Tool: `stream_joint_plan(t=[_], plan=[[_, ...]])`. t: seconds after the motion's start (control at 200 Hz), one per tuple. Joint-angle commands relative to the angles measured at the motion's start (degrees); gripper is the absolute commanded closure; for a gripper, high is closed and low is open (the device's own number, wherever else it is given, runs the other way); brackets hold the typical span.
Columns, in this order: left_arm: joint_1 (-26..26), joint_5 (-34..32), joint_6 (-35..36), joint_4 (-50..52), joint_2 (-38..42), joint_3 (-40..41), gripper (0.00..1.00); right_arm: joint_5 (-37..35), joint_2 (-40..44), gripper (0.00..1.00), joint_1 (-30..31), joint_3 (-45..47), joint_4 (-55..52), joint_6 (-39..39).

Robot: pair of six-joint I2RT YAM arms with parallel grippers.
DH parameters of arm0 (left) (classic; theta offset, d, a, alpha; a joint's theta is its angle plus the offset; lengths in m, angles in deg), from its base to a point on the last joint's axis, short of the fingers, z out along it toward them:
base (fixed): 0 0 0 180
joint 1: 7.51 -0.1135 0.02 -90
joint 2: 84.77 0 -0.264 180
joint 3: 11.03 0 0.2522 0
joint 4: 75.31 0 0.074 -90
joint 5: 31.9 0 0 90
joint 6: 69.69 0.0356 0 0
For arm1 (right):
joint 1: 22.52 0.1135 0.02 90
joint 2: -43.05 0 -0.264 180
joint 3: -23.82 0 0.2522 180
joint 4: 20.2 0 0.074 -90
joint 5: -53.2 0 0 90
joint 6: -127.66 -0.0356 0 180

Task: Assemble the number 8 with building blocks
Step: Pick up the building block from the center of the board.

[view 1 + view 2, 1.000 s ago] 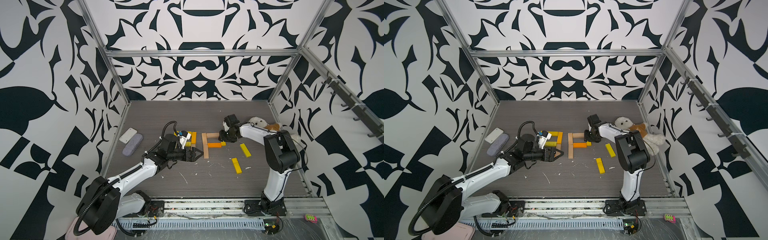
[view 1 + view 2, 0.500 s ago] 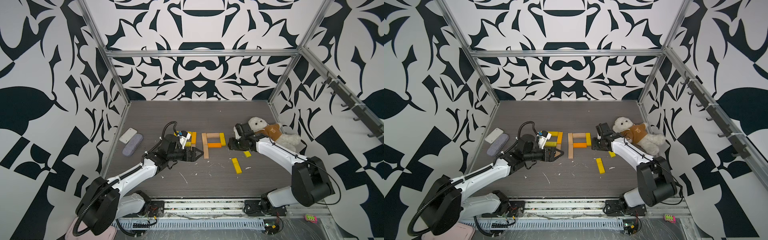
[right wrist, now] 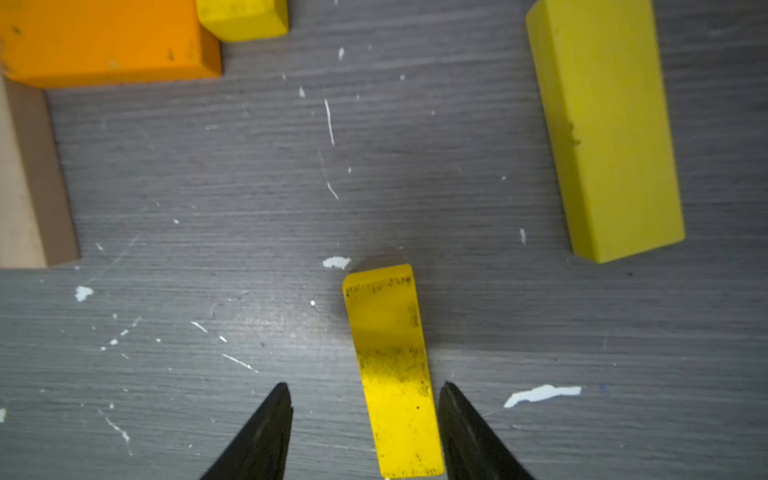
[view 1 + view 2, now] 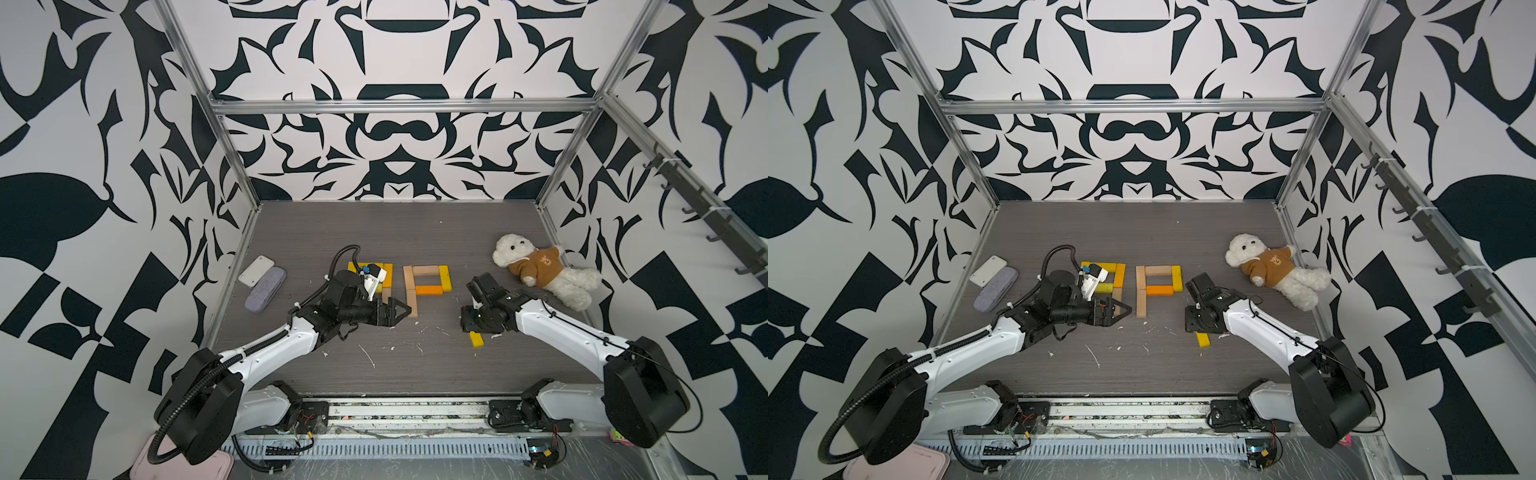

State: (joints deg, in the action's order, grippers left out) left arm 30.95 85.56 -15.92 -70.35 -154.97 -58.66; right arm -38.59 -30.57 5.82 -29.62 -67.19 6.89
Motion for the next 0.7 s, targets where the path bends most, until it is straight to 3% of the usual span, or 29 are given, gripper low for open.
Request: stream_joint_plan(t=[0.0, 0.695], plan=[[0.3, -0.4, -0.1, -1.2, -0.3, -1.6, 0.01, -1.9, 0.5, 0.40, 0.3, 1.2, -1.0, -1.9], [0.5, -1.1, -1.4, -1.6, -0.5, -0.8, 0.01, -3.3, -5.2, 0.70, 0.3, 1.8, 3.6, -1.4]])
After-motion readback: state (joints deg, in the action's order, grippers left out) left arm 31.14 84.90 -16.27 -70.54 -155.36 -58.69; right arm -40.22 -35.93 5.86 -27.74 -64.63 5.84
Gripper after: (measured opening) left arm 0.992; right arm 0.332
